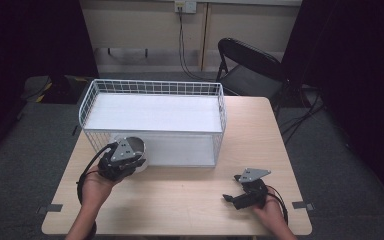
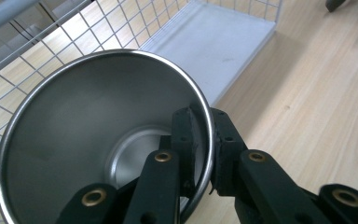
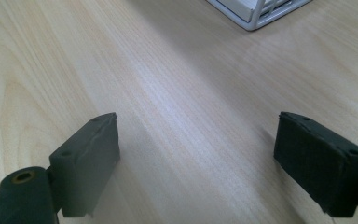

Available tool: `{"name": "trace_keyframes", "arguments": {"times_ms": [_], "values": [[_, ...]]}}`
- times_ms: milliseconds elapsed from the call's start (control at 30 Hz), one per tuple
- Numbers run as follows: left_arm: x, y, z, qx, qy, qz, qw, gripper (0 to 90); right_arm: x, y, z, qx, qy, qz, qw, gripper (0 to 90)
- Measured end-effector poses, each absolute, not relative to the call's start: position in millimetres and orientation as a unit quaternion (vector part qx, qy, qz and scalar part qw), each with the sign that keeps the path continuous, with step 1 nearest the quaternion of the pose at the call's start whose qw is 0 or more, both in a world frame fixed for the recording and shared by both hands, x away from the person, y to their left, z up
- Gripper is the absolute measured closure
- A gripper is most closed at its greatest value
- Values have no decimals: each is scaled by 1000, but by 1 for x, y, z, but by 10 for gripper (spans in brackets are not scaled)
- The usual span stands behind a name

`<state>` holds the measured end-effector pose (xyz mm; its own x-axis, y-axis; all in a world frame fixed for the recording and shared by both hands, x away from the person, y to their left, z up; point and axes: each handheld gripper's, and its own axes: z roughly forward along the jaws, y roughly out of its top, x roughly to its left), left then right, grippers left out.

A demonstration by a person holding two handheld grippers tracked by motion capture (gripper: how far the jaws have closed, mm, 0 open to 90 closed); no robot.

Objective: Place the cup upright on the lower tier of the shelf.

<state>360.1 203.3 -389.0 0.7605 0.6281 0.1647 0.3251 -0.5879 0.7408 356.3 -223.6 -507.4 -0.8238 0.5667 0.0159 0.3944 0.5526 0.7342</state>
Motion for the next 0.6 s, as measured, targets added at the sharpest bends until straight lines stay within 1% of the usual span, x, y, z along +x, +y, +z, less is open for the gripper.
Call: {"name": "trace_keyframes", "arguments": {"times_ms": [367,600], "values": [[369,202,-384,860,283,227,359,827,356,-224,-507,275,874,385,112,133],[373,198,-388,856,288,239,356,826,356,-224,-507,275,874,385,112,133]]}}
